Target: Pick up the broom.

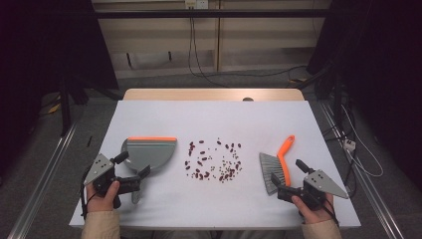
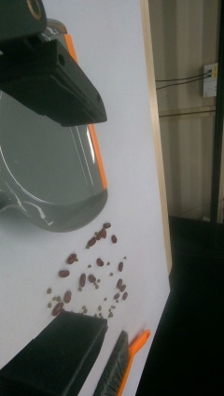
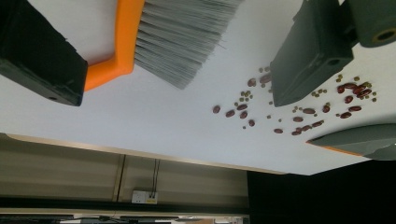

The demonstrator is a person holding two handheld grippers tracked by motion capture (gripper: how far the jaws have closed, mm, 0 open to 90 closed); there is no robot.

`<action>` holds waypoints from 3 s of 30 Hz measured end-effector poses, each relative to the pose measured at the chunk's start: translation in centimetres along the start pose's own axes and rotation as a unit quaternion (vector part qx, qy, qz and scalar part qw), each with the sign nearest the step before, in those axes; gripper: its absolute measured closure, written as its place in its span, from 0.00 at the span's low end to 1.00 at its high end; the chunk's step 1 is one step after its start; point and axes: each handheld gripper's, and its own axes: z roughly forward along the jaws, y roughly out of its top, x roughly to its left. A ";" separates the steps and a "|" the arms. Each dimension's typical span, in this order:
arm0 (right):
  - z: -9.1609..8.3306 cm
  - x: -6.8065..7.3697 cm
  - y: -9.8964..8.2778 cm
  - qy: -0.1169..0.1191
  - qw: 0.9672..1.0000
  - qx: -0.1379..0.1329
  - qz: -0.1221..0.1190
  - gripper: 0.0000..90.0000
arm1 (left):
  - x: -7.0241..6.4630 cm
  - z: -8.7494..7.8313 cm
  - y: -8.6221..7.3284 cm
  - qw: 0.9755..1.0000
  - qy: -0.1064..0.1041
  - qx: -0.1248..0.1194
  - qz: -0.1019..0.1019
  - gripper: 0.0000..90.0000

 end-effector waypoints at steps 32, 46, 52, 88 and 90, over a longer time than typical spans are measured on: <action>8.0 -4.5 1.4 -0.120 0.975 0.175 0.063 0.28 | 0.2 -0.2 0.1 1.000 -0.011 -0.010 -0.009 0.03; 10.8 -4.8 1.2 -0.104 0.955 0.273 0.054 0.52 | 0.3 0.6 0.0 1.000 -0.019 0.001 -0.010 0.03; 11.1 -4.6 1.7 -0.089 0.950 0.294 0.045 0.61 | 0.2 0.7 0.1 1.000 -0.022 0.000 -0.008 0.03; 11.6 -4.4 2.6 -0.079 0.929 0.345 0.105 0.76 | -1.0 1.4 0.8 1.000 -0.028 -0.002 0.011 0.04; 11.6 -4.3 2.6 -0.081 0.929 0.346 0.105 0.76 | -1.0 1.5 0.8 0.999 -0.029 0.000 0.015 0.04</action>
